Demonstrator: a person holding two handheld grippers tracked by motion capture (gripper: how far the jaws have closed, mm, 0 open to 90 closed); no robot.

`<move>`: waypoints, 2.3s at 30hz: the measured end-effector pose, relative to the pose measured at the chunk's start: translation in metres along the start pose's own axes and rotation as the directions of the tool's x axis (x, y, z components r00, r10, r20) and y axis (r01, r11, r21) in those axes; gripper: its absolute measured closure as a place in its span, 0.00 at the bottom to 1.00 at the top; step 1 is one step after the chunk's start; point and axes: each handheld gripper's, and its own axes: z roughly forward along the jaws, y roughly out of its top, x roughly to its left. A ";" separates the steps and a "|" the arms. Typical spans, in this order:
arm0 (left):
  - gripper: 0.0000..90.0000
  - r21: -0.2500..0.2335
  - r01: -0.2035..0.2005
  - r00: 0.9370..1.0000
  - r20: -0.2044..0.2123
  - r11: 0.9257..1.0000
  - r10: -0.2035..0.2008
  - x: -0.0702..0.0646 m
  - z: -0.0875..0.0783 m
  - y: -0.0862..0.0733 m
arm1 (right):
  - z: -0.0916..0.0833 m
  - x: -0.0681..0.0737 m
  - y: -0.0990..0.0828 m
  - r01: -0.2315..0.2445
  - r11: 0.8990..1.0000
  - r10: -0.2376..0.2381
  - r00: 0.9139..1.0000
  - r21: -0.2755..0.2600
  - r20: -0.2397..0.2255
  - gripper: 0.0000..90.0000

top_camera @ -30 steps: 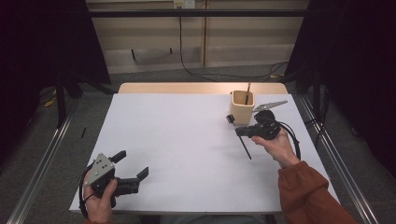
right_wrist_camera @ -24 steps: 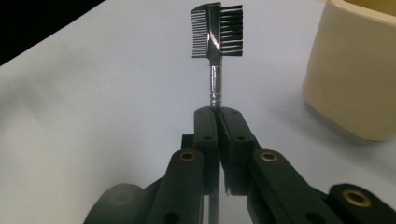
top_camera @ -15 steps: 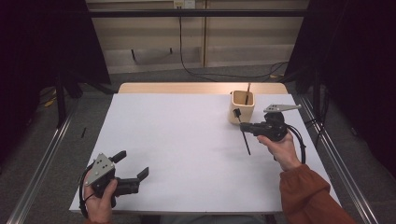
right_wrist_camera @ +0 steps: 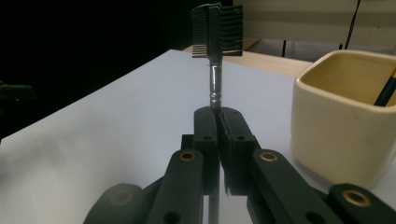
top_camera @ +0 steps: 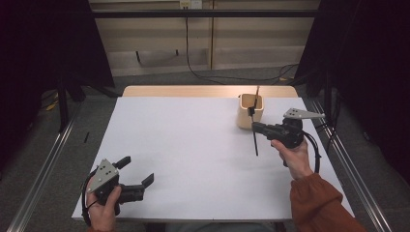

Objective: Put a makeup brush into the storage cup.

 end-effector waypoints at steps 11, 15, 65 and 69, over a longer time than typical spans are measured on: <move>0.01 0.001 0.005 1.000 0.003 1.000 -0.005 0.001 0.001 0.000 | -0.005 0.003 0.007 0.025 0.999 -0.025 1.000 -0.044 -0.007 0.96; 0.01 0.006 0.000 1.000 0.011 1.000 0.000 0.000 0.002 0.000 | -0.004 0.004 0.010 0.034 0.999 -0.034 0.999 -0.042 -0.011 0.96; 0.01 0.000 -0.002 1.000 0.015 1.000 0.002 0.000 0.002 0.000 | 0.023 -0.033 0.089 0.048 0.996 -0.040 0.994 -0.076 0.106 0.96; 0.01 -0.002 0.000 1.000 0.016 1.000 0.000 0.000 0.002 0.000 | 0.026 -0.034 0.097 0.055 0.995 -0.046 0.992 -0.081 0.114 0.96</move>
